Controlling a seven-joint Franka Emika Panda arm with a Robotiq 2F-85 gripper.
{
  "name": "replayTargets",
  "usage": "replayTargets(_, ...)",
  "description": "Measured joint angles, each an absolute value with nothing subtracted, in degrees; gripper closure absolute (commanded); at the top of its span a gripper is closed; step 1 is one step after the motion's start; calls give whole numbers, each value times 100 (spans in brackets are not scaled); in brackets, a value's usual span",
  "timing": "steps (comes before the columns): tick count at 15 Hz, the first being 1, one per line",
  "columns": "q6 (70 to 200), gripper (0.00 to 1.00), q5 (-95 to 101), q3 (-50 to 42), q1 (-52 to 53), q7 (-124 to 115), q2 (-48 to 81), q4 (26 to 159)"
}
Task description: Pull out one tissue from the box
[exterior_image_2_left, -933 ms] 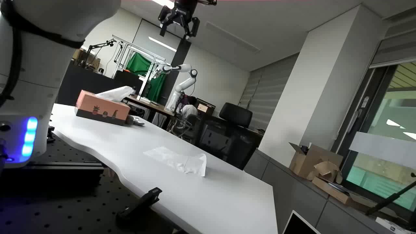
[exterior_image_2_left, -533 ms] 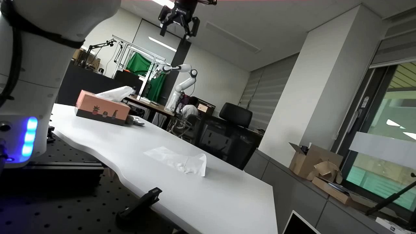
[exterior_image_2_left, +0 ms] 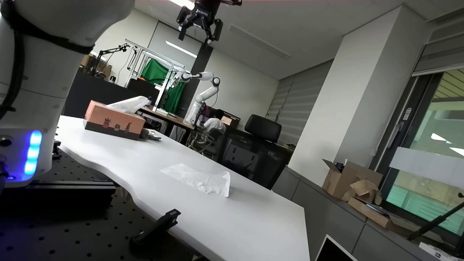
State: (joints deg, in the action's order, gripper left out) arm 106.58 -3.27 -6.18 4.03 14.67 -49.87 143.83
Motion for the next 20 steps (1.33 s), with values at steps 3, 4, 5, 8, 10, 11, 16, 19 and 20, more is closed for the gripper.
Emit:
replayTargets(3,10658,0,-327,-618,403,1467,-4984,14384)
replayTargets(4,10668,0,-327,-617,403,1468,-4978,14385)
replayTargets(5,10736,0,-327,-616,403,1468,-4957,14391)
replayTargets(8,11271,0,-329,-521,406,1460,-4718,14431)
replayTargets(10,11895,0,-332,-311,421,1410,-4381,14466)
replayTargets(11,12172,0,-333,-180,452,1357,-4169,14471)
replayTargets(16,13120,0,-310,653,748,757,-3132,14344)
replayTargets(19,13149,0,-291,1179,865,286,-2619,14059)
replayTargets(20,13166,0,-290,1231,910,255,-2522,14020)
